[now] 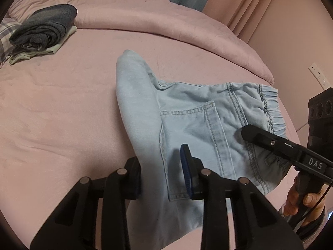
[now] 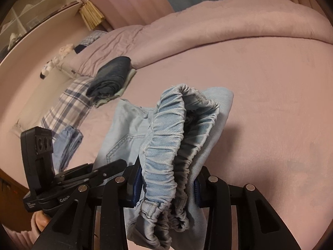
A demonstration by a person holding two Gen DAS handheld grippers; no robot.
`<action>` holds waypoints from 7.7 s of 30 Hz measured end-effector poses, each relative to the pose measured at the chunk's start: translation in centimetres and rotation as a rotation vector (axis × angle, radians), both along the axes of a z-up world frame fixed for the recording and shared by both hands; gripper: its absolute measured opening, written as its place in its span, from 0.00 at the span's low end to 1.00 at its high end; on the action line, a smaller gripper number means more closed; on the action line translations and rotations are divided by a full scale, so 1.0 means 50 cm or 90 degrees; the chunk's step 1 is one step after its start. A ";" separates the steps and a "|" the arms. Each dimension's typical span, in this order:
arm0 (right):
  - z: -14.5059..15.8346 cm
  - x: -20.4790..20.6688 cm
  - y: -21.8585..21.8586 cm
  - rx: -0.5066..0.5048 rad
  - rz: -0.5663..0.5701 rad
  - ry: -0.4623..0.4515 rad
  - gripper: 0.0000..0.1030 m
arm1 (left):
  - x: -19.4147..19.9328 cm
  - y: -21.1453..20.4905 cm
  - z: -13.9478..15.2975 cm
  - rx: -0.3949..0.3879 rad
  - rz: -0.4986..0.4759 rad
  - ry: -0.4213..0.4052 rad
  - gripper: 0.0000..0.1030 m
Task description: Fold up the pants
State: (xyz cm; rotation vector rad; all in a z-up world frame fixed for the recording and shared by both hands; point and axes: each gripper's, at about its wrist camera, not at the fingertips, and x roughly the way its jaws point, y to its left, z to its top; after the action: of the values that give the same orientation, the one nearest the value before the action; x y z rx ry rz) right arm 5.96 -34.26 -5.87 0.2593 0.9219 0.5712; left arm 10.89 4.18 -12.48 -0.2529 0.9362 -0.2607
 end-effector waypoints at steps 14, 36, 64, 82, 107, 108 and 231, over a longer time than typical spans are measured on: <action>0.044 -0.017 0.030 -0.003 0.026 -0.049 0.39 | -0.011 0.006 0.035 0.013 -0.001 -0.031 0.29; 0.073 0.002 0.040 0.004 0.032 -0.075 0.39 | 0.017 -0.007 0.068 0.040 -0.009 -0.056 0.29; 0.056 0.065 0.046 0.011 0.017 -0.062 0.39 | 0.075 -0.035 0.060 0.058 -0.027 -0.039 0.29; 0.039 0.121 0.052 0.011 0.010 -0.056 0.39 | 0.126 -0.052 0.040 0.067 -0.035 -0.023 0.29; -0.008 0.202 0.044 0.019 -0.012 -0.018 0.39 | 0.206 -0.062 0.004 0.078 -0.043 0.006 0.29; -0.012 0.205 0.042 0.022 -0.013 -0.012 0.39 | 0.208 -0.064 0.001 0.079 -0.044 0.008 0.29; -0.008 0.137 0.003 -0.187 -0.069 -0.007 0.81 | 0.078 -0.002 0.012 0.189 0.061 0.014 0.99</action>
State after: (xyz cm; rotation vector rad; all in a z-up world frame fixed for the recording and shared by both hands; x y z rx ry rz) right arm 12.79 -34.09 -6.26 0.0413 0.9623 0.3321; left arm 14.82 4.10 -11.89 -0.0261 0.9687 -0.0288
